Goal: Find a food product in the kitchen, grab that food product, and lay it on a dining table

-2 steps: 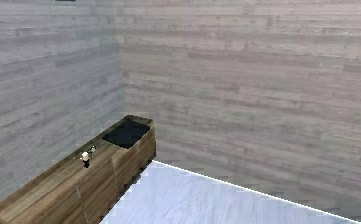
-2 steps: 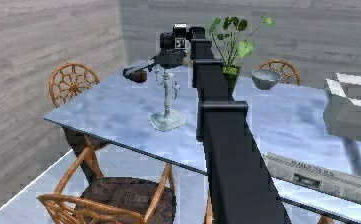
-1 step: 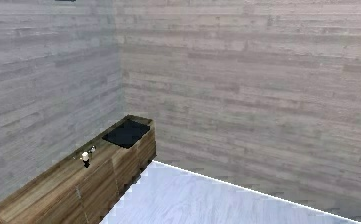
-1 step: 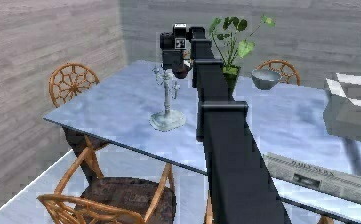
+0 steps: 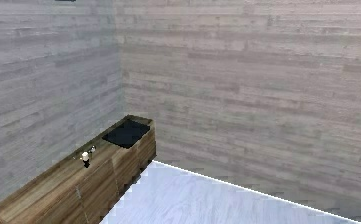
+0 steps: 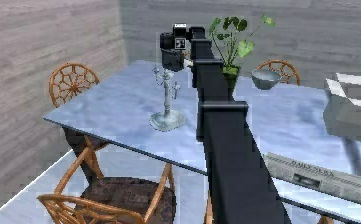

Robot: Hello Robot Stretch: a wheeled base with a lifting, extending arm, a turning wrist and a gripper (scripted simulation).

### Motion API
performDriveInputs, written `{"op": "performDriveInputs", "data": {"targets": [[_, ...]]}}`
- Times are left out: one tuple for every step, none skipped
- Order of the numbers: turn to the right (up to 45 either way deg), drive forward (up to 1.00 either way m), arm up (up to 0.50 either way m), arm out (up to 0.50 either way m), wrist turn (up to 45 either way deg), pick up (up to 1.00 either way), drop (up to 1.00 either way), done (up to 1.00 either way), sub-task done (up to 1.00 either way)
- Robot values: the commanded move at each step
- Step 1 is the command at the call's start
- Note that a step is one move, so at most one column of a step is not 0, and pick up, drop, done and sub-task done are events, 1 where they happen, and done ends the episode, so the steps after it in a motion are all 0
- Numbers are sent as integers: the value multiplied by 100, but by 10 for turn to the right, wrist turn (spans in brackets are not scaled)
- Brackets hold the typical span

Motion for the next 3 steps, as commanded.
{"op": "performDriveInputs", "data": {"targets": [[0,0,-32,0,0,0,0,0,0],[0,0,0,0,0,0,100,0,0],[0,0,0,-10,0,0,0,0,0]]}}
